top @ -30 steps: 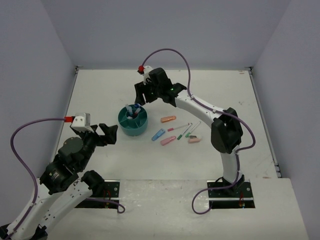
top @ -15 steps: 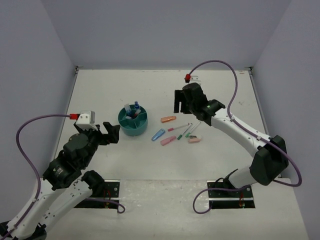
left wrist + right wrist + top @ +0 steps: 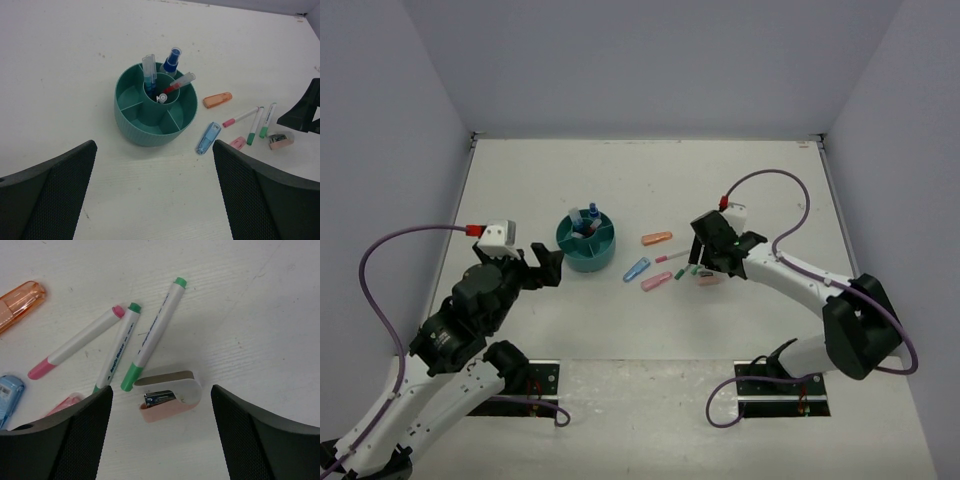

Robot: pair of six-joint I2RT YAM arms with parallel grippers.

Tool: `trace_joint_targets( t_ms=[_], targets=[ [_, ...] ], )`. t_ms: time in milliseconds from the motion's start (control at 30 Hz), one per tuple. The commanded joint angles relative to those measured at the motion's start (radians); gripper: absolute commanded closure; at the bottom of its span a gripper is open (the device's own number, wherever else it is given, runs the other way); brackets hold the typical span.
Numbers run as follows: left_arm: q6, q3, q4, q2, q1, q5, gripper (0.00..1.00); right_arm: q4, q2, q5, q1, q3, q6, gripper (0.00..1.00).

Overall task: Sort the stationery into containers
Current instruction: Pick up the stapler from the center of the board.

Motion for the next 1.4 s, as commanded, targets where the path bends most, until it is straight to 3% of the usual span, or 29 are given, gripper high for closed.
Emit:
trace_joint_targets(
  t_ms=[0,167,300,467,833,967,1033,1100,1300,1367],
  targets=[
    [0.002,-0.005,0.043,0.011,0.001,0.016,0.0,0.084,0.023,-0.063,-0.006,-0.003,-0.152,0.15],
    [0.004,-0.008,0.044,0.003,0.002,0.018,0.0,0.175,-0.01,-0.343,-0.05,-0.046,-0.321,0.14],
    [0.004,-0.008,0.046,-0.005,0.0,0.021,0.0,0.042,-0.012,-0.269,-0.093,0.028,-0.304,0.08],
    [0.007,-0.011,0.05,-0.025,0.0,0.029,0.0,-0.052,0.085,-0.25,-0.121,0.069,-0.253,0.09],
    [0.011,-0.014,0.056,-0.041,-0.005,0.045,0.0,-0.05,0.196,-0.299,-0.122,0.058,-0.192,0.23],
    [0.011,-0.015,0.057,-0.049,-0.006,0.043,0.0,-0.045,0.204,-0.286,-0.122,0.051,-0.183,0.44],
    [0.01,-0.014,0.057,-0.05,-0.008,0.041,0.0,-0.039,0.196,-0.294,-0.121,0.048,-0.18,0.61],
    [0.011,-0.014,0.057,-0.05,-0.008,0.043,0.0,-0.027,0.173,-0.31,-0.121,0.04,-0.177,0.69],
    [0.028,0.016,0.06,0.008,-0.006,0.105,0.0,0.106,-0.022,-0.4,-0.119,-0.055,-0.105,0.79],
    [-0.03,0.024,0.056,0.031,-0.007,0.104,0.0,0.11,-0.055,-0.381,-0.118,-0.069,-0.09,0.81]
  ],
)
